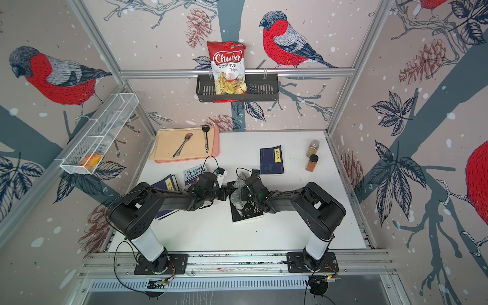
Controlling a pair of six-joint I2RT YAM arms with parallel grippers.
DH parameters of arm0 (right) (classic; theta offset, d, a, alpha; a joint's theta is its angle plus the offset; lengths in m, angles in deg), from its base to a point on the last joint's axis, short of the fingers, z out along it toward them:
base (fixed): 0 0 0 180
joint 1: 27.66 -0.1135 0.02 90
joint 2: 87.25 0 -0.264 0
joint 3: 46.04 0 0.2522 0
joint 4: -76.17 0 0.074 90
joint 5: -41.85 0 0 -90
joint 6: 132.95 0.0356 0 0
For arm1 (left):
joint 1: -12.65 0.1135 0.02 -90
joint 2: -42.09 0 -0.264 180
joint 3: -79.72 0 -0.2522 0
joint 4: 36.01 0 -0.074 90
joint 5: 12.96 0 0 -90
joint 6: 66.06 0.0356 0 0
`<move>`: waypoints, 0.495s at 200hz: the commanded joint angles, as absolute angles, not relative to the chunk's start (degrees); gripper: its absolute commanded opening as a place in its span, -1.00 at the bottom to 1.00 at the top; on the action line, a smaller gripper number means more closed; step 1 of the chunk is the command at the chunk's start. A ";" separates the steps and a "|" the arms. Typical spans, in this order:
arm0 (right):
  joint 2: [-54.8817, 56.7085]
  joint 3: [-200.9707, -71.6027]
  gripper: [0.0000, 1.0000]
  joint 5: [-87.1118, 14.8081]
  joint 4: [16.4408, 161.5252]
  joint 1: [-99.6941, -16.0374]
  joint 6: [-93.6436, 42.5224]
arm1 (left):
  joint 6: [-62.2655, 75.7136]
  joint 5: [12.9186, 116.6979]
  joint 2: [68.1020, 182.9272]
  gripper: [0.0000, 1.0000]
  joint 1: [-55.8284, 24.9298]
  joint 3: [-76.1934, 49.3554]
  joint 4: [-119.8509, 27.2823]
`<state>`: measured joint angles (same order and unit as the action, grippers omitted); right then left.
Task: Wipe the cover of the book
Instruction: Move the book to the center of the board.
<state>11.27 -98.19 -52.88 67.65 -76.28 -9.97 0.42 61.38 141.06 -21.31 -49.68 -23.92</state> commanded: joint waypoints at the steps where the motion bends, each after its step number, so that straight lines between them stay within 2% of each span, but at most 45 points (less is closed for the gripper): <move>1: 8.27 -93.17 -1.00 -56.14 84.28 -79.35 -8.65 | 2.08 66.13 142.25 -1.00 -21.01 -50.02 -36.40; 25: 1.56 -86.49 -0.98 -55.91 85.44 -83.44 -3.55 | 2.22 66.37 142.21 -1.00 -21.01 -50.19 -35.93; 43: 1.08 -85.23 -0.98 -54.75 83.13 -83.95 -2.58 | 2.16 66.40 141.46 -1.00 -21.01 -50.48 -35.55; 99: 16.95 -100.83 -1.00 -50.72 78.95 -78.77 -10.81 | 1.97 65.53 140.70 -1.00 -21.01 -50.59 -35.38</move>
